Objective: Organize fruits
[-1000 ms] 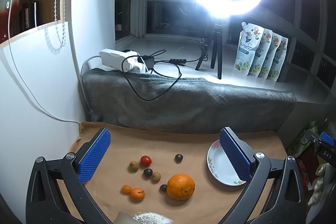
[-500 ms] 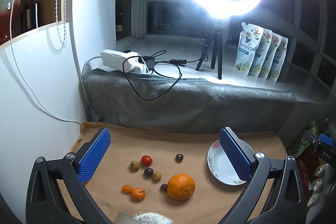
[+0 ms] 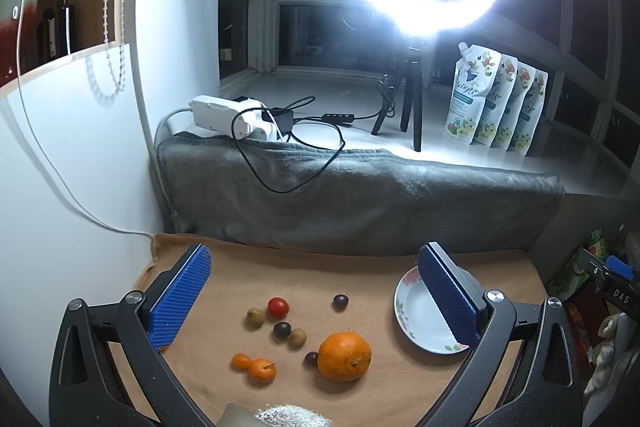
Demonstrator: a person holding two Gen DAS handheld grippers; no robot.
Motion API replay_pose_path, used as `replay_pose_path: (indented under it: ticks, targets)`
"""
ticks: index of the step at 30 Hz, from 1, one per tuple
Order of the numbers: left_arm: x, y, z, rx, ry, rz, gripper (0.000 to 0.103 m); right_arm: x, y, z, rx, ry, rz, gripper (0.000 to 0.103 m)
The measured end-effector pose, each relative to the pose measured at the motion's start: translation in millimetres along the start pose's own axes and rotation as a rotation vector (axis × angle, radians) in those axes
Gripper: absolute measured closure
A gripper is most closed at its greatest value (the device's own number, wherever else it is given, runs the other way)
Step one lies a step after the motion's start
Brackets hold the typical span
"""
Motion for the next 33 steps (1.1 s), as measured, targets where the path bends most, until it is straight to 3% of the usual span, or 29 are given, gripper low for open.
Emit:
replay_pose_path:
  ticks: [33]
  targets:
    - [8.4, 2.1, -5.8, -0.002, 0.013, 0.005, 0.001, 10.5, 9.1, -3.7, -0.002, 0.041, 0.029, 0.0]
Point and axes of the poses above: each gripper's, at about its wrist camera, not at the fingertips, and x roughly the way its jaws point, y to its left, z to its top, the point moved 3 cm from there along x, roughly the way its jaws point, and after that the axes turned 8 degrees about y, right-handed, at the moved point
